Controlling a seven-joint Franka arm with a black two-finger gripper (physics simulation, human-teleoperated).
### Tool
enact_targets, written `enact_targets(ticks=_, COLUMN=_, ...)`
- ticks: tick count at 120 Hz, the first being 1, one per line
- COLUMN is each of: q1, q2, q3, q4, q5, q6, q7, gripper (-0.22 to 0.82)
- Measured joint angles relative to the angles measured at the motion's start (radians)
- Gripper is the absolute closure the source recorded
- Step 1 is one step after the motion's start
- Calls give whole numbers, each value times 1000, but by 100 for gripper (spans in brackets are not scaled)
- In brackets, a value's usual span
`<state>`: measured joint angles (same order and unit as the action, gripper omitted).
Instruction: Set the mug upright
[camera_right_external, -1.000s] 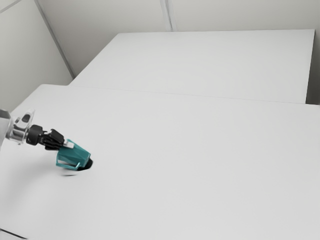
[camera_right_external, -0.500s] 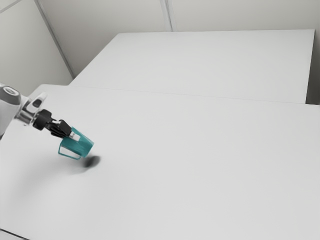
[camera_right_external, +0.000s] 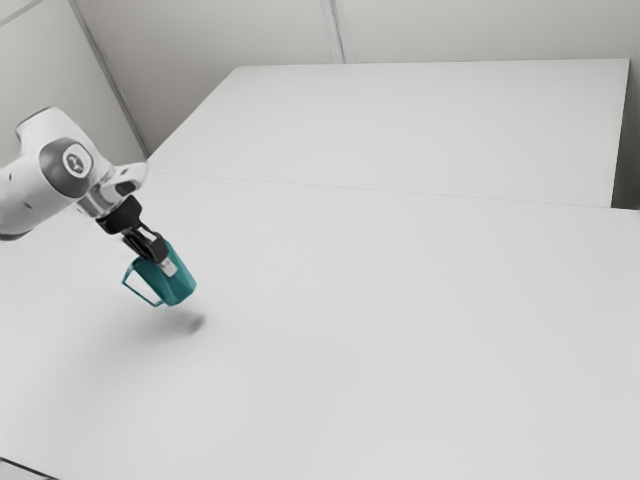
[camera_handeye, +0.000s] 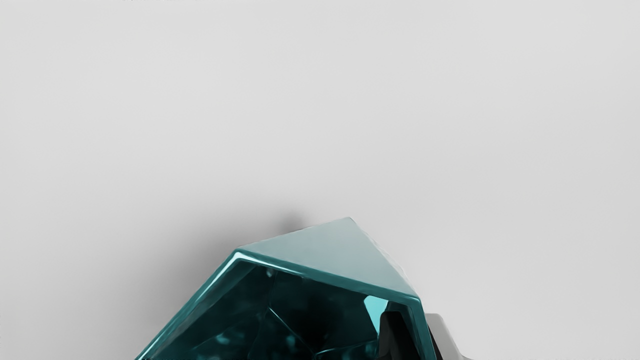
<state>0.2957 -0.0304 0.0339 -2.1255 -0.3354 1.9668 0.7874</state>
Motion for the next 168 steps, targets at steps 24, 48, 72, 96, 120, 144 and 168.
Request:
enact_targets(ticks=24, q1=-54, q2=-16, q3=-64, q4=0, q5=147, q6=33, q7=-107, gripper=79)
enact_targets(ticks=48, q1=-88, q2=-24, q3=-112, q4=-3, q5=266, q6=58, q7=-224, gripper=79)
enact_targets(ticks=72, q1=-101, q2=-25, q3=-137, q4=-10, q5=345, q6=83, q7=-339, gripper=79)
enact_targets(ticks=96, q1=-144, q2=-54, q3=-139, q4=-67, q5=391, q6=122, q7=-443, gripper=79)
enact_targets(ticks=120, q1=-136, q2=-90, q3=-174, q4=-120, q5=428, q6=161, q7=-534, gripper=79)
enact_targets(ticks=144, q1=-136, q2=-105, q3=-199, q4=-172, q5=449, q6=203, q7=-616, gripper=79)
enact_targets(ticks=168, q1=-135, q2=-105, q3=-216, q4=-207, q5=465, q6=242, q7=-685, gripper=79)
